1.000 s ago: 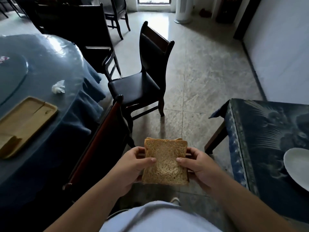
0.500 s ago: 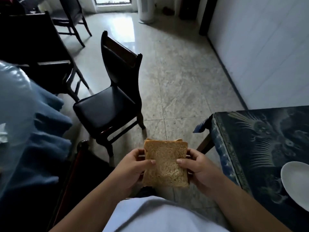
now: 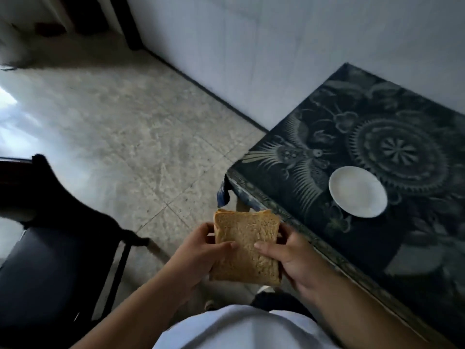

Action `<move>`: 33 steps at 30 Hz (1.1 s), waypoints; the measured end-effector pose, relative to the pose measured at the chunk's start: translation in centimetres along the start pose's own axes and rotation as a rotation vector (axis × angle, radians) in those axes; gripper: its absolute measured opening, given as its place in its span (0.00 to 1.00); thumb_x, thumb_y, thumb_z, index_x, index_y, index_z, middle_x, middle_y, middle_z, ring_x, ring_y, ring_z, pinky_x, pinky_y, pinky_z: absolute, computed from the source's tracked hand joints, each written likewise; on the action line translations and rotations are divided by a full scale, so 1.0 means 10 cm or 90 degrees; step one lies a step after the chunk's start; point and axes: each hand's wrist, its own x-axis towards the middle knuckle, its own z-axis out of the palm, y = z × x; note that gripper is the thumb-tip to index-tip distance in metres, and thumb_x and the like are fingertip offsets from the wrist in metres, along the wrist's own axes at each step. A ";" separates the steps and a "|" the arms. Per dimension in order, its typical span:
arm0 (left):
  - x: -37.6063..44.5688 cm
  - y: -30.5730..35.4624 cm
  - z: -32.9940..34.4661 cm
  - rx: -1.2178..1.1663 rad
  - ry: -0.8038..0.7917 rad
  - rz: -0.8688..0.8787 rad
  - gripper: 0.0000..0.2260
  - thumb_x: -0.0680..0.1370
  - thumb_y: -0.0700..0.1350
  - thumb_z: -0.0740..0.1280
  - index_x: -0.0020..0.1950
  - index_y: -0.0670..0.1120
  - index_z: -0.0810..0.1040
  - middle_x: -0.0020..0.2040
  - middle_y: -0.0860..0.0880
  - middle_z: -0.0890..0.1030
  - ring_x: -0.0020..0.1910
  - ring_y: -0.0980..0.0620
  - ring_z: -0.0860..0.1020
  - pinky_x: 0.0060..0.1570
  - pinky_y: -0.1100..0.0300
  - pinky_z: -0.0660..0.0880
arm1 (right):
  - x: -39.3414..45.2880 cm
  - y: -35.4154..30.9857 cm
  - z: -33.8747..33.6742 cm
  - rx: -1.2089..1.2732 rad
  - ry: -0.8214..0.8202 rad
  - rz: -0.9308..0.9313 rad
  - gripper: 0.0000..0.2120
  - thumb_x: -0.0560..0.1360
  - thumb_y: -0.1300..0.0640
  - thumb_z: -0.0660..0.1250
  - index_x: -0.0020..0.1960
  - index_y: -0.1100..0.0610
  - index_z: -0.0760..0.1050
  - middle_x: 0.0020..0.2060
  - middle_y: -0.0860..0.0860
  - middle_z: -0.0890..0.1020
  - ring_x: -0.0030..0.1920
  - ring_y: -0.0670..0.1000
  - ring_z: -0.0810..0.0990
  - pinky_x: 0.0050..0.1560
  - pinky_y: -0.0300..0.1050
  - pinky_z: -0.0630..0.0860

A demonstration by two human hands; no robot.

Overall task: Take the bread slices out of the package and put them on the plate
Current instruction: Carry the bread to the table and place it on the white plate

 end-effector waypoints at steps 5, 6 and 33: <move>0.57 0.17 0.65 0.095 -0.083 -0.029 0.25 0.66 0.41 0.78 0.61 0.42 0.75 0.54 0.37 0.83 0.50 0.38 0.83 0.51 0.39 0.80 | -0.02 -0.11 -0.61 0.076 0.124 -0.021 0.18 0.71 0.66 0.74 0.59 0.58 0.77 0.47 0.57 0.87 0.47 0.59 0.86 0.39 0.49 0.82; 0.67 0.20 0.80 0.109 -0.106 -0.039 0.25 0.67 0.40 0.78 0.61 0.42 0.75 0.55 0.38 0.83 0.51 0.38 0.83 0.53 0.38 0.79 | -0.03 -0.15 -0.75 0.094 0.146 -0.028 0.17 0.71 0.66 0.74 0.59 0.58 0.77 0.47 0.58 0.87 0.46 0.58 0.86 0.38 0.48 0.82; 2.37 0.64 2.73 0.449 -0.307 -0.092 0.14 0.77 0.40 0.70 0.62 0.45 0.75 0.55 0.45 0.83 0.50 0.47 0.83 0.44 0.52 0.81 | 0.40 -0.29 -2.41 0.303 0.389 0.010 0.12 0.76 0.61 0.70 0.58 0.53 0.79 0.48 0.50 0.88 0.49 0.51 0.86 0.47 0.48 0.82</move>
